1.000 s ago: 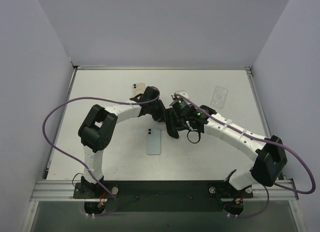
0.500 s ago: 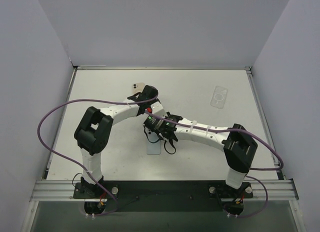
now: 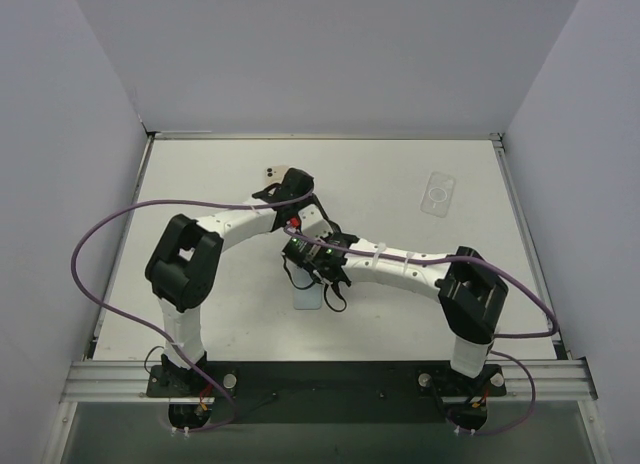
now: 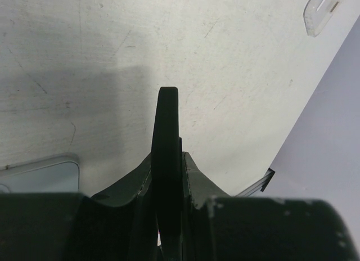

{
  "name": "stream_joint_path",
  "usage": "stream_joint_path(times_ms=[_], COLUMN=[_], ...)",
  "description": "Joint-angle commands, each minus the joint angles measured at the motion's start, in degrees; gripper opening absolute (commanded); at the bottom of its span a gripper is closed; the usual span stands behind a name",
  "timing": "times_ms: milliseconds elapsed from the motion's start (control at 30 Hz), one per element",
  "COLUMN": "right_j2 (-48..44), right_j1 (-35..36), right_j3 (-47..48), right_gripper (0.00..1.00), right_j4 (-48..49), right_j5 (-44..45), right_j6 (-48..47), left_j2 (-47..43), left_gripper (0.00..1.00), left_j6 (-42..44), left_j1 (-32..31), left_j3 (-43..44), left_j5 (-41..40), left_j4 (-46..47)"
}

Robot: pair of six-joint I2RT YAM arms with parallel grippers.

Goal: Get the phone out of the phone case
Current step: Adjust the phone.

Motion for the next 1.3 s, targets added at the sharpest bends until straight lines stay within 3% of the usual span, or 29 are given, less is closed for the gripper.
stream_joint_path(times_ms=[0, 200, 233, 267, 300, 333, 400, 467, 633, 867, 1000, 1100, 1267], right_j2=[1.78, 0.73, -0.49, -1.37, -2.16, -4.0, -5.94, -9.19, -14.11, -22.37, -27.91, -31.52, -35.3], right_j1=[0.05, -0.22, -0.65, -1.18, -1.71, -3.28, -5.04, -7.59, -10.76, -20.24, -29.72, -33.08, -35.9], right_j3=[1.33, 0.36, 0.01, -0.78, -1.39, -2.01, -4.56, -6.58, -10.63, -18.44, -24.59, -27.32, -27.33], right_gripper=[0.02, 0.0, 0.0, 0.0, 0.0, 0.0, 0.0, 0.0, 0.0, 0.0, 0.0, 0.0, 0.0], right_j4=[-1.8, -1.71, -1.45, -1.18, -0.75, 0.21, 1.71, 4.26, 7.6, 14.54, 24.88, 31.22, 35.64], right_j5=[3.52, 3.08, 2.55, 1.77, 0.97, -1.3, -4.29, -8.69, -13.79, -28.36, -44.68, -52.52, -58.44], right_j6=[-1.07, -0.11, 0.25, 1.21, 1.74, 2.44, 3.94, 5.08, 6.49, 11.85, 15.89, 19.14, 22.83], left_j2=[-5.16, -5.86, -5.86, -5.78, -5.78, -5.95, -5.95, -5.95, -5.78, -8.32, -11.92, -11.93, -10.96], left_gripper=[0.0, 0.0, 0.04, 0.12, 0.27, 0.61, 0.77, 0.83, 0.84, 0.84, 0.85, 0.85, 0.85], left_j6=[-1.77, -1.5, -1.42, -1.5, -1.68, -2.03, -2.29, -2.47, -3.17, -4.66, -7.91, -10.9, -15.91], left_j1=[-0.1, -0.02, 0.07, 0.07, 0.16, 0.25, 0.42, 0.77, 1.56, 5.69, 9.03, 10.09, 9.3], left_j3=[-0.55, -1.51, -1.52, -1.78, -1.87, -1.95, -2.31, -2.48, -3.1, -8.8, -17.49, -21.64, -24.19], left_j5=[0.82, 1.26, 1.79, 2.05, 2.14, 2.58, 2.84, 3.46, 4.69, 7.68, 10.83, 18.02, 23.49], left_j4=[2.93, 3.54, 4.07, 4.25, 4.51, 5.21, 6.09, 6.62, 8.46, 13.82, 30.28, 43.3, 55.91])
